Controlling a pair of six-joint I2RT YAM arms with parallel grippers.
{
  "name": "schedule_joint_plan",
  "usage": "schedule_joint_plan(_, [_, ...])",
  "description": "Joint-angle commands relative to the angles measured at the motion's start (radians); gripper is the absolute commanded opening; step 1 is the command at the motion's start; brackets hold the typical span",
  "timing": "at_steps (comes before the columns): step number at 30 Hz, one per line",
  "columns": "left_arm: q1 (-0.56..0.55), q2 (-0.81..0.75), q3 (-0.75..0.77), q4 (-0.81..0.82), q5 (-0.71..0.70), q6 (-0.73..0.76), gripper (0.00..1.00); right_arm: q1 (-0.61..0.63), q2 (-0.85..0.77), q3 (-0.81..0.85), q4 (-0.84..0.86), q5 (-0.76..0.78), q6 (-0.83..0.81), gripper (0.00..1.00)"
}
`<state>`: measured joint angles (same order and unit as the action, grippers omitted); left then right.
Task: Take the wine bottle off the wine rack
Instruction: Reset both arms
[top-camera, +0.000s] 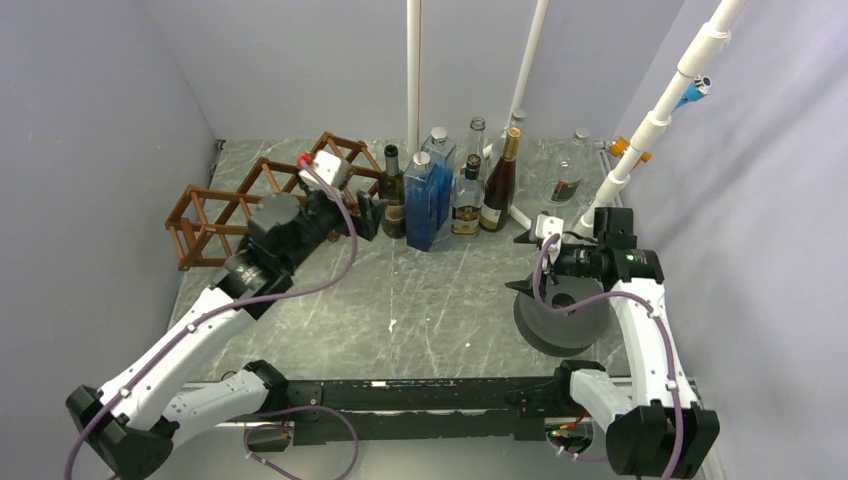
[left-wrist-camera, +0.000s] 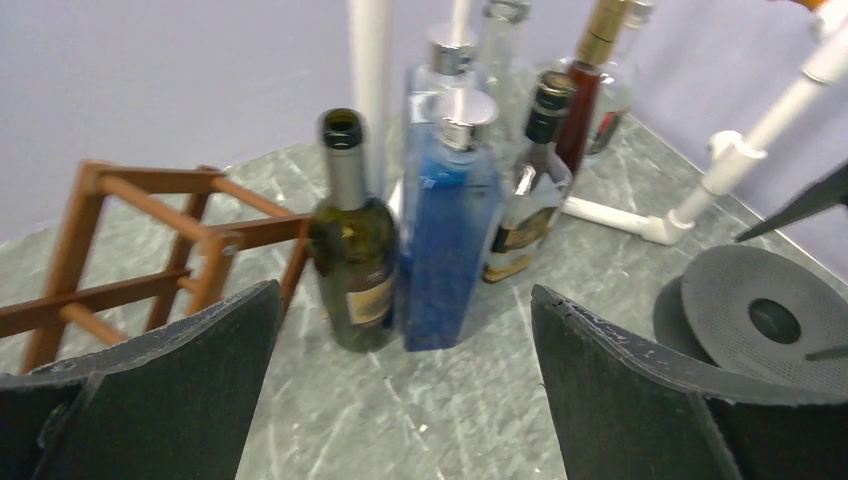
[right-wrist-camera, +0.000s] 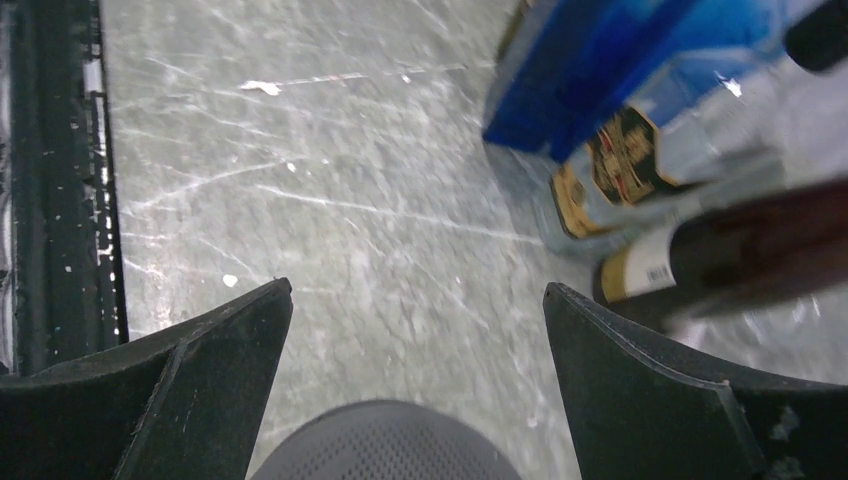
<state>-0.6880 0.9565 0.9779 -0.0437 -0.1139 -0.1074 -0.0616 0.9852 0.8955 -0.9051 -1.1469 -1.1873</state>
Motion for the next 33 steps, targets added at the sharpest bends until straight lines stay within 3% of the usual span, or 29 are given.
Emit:
schedule_joint_plan(1, [0.148, -0.05, 0.092, -0.21, 0.175, -0.037, 1.0, -0.052, -0.064, 0.098, -0.032, 0.144, 0.227, 1.0])
schedule_joint_plan(11, [0.276, -0.191, 0.108, -0.347, 0.203, -0.055, 0.99, -0.144, -0.263, 0.267, 0.006, 0.437, 0.71, 1.0])
schedule_joint_plan(15, [0.283, -0.247, 0.109, -0.39, 0.173, -0.094, 1.0, -0.148, -0.3, 0.357, 0.102, 0.724, 0.991, 1.0])
schedule_joint_plan(22, [0.283, -0.307, 0.167, -0.496, 0.116, -0.14, 1.0, -0.16, -0.294, 0.509, 0.07, 0.771, 1.008, 1.0])
schedule_joint_plan(33, [0.283, -0.361, 0.268, -0.651, 0.065, -0.122, 1.0, -0.173, -0.307, 0.541, 0.119, 0.895, 1.179, 1.0])
